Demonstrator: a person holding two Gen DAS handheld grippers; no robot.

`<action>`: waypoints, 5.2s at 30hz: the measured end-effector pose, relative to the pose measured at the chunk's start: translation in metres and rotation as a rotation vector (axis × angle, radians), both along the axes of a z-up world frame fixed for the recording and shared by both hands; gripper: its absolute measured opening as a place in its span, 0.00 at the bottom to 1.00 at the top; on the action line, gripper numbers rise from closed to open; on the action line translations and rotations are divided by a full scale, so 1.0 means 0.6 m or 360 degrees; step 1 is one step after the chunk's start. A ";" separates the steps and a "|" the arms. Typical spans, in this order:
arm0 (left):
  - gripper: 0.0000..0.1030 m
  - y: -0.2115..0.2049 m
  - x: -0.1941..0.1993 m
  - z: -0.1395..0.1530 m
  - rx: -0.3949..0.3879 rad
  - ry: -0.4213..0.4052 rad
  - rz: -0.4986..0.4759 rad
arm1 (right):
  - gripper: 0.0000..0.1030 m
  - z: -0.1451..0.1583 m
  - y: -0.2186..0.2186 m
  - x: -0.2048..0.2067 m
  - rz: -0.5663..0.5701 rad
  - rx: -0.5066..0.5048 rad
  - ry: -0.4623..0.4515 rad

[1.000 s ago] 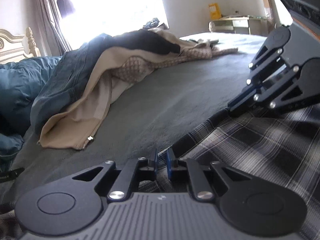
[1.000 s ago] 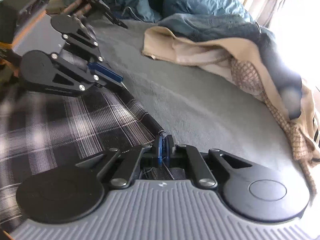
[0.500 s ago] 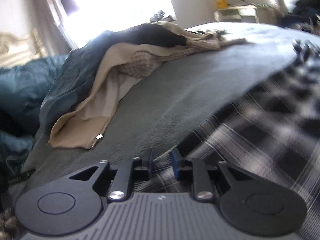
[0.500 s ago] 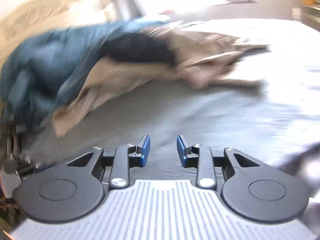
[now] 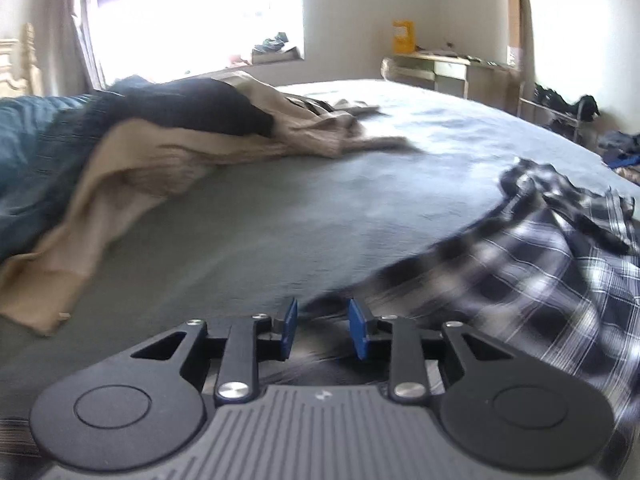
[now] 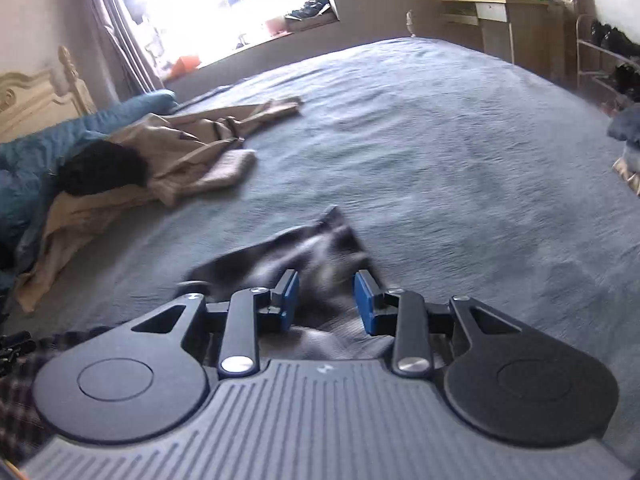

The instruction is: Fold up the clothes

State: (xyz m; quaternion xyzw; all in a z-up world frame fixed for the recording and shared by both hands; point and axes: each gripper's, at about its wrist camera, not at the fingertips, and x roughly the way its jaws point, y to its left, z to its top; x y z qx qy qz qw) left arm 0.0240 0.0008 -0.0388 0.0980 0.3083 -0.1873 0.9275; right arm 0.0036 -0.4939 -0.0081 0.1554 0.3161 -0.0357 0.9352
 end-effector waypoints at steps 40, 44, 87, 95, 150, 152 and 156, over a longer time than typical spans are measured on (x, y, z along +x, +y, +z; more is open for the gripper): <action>0.36 -0.007 0.029 -0.066 -0.0107 0.0009 0.0110 | 0.02 -0.101 -0.146 0.137 -0.0336 0.0153 -0.0020; 0.36 -0.010 0.029 -0.066 -0.0078 0.0005 0.0110 | 0.03 -0.042 -0.131 0.045 -0.0230 0.0152 -0.0169; 0.43 -0.010 0.028 -0.072 -0.0078 -0.0029 0.0152 | 0.03 -0.022 0.079 0.117 0.0303 -0.1214 -0.0021; 0.43 -0.007 0.028 -0.073 -0.0093 -0.0025 0.0158 | 0.03 -0.073 0.075 0.163 0.0308 -0.1170 0.0033; 0.21 -0.634 -0.058 0.026 0.0046 -0.0160 -0.0953 | 0.02 -0.078 -0.136 -0.092 0.0115 0.1144 -0.0244; 0.03 -0.635 -0.039 0.032 -0.0005 -0.0118 -0.0932 | 0.02 -0.078 -0.137 -0.088 0.0114 0.1158 -0.0253; 0.03 -0.624 -0.017 0.045 -0.0074 -0.0102 -0.0881 | 0.07 -0.087 -0.155 -0.096 0.0073 0.1265 -0.0294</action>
